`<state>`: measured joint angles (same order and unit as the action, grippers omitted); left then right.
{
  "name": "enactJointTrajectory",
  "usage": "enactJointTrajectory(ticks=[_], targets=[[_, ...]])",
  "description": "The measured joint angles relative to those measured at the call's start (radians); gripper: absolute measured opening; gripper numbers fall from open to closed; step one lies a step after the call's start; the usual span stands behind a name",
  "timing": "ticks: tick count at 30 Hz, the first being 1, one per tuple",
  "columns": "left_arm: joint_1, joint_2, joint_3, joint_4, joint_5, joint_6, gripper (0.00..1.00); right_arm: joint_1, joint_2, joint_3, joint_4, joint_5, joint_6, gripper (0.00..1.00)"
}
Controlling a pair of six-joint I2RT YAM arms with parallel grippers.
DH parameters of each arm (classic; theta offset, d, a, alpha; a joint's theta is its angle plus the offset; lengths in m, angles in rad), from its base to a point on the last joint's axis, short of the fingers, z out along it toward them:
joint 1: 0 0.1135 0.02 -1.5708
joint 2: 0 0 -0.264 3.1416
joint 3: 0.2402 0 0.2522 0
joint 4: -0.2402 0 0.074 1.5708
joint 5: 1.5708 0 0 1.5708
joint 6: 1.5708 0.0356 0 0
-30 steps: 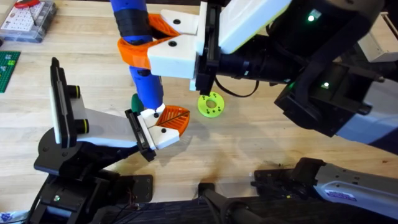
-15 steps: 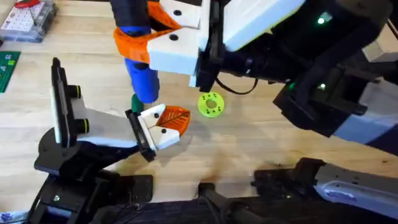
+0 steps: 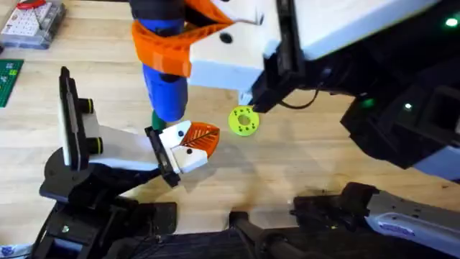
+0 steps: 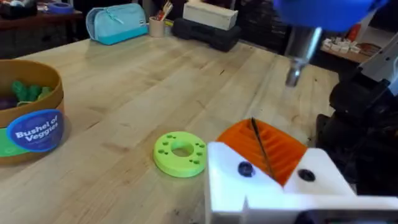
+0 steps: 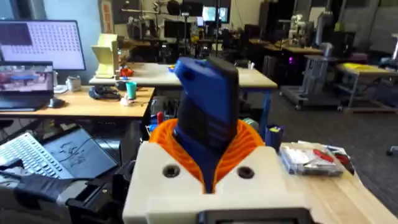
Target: Pick up the gripper from the table and insert it into the empty holder that is missing its gripper. Then pick up a screw, insert it into the mounting hole, and use the screwdriver to tighten it. Finally, clean up the table by picking up the vegetable and placing it into the bucket.
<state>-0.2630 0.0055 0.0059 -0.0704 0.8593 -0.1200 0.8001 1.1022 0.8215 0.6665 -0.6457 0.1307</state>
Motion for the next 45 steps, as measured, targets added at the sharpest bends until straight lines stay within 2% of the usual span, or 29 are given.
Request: enactJointTrajectory(ticks=[10,45], targets=[[0.0,0.0,0.0,0.0,0.0,0.0,0.015,0.0,0.008,0.0,-0.091,-0.007,0.0,0.034],[0.0,0.0,0.0,0.0,0.0,0.0,0.015,0.0,0.093,0.0,-0.091,-0.003,-0.005,0.034]])
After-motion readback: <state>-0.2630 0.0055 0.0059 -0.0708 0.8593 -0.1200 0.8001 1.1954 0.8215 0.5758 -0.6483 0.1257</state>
